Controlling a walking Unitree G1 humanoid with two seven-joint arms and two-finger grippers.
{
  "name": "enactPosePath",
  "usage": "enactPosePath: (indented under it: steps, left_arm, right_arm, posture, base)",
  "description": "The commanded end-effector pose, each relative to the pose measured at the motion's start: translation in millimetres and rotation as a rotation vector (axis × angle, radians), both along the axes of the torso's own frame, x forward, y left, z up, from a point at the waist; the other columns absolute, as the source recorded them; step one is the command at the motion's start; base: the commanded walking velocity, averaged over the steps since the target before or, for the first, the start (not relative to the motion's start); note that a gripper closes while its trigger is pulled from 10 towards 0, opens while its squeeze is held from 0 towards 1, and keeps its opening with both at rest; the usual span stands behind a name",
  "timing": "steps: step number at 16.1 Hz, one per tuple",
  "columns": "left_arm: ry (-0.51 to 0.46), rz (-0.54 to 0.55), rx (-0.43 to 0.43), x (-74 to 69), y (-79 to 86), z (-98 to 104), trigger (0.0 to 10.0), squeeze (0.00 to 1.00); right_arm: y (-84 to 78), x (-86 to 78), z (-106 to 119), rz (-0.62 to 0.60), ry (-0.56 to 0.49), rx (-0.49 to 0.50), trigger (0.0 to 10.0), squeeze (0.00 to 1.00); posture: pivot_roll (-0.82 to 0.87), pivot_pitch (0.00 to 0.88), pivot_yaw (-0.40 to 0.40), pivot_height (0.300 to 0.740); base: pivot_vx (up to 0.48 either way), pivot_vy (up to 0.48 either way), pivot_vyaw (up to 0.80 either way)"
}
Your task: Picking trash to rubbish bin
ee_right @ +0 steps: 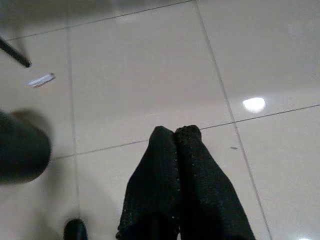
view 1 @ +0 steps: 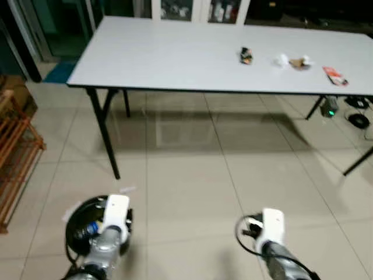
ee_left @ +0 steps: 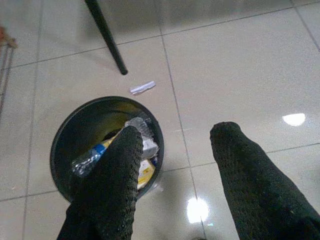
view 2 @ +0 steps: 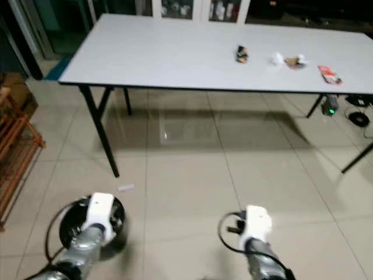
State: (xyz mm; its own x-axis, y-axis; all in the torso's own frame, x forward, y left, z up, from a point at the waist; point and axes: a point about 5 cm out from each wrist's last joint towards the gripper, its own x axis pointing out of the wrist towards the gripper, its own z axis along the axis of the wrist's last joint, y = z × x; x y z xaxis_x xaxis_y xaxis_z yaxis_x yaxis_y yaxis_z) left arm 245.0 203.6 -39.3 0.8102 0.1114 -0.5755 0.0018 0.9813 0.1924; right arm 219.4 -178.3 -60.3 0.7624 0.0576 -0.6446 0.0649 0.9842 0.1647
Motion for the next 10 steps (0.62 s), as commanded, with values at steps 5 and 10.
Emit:
enactPosePath:
  steps: [5,10]
  left_arm:
    - [-0.007,0.012,-0.013,2.4,-4.8,0.8,10.0,0.00]
    - [-0.023,0.032,-0.057,4.5,-5.9,2.4,10.0,0.00]
  right_arm:
    - [-11.1,-2.2,0.1,-0.019,0.003,-0.017,10.0,0.00]
    - [-12.9,-1.9,0.7,-0.028,-0.001,-0.013,10.0,0.00]
  posture:
    - [-0.04,0.079,-0.043,0.740]
    - [-0.04,0.087,-0.045,0.740]
  base:
    - [0.000,-0.344,0.00]
    - [0.000,0.000,0.00]
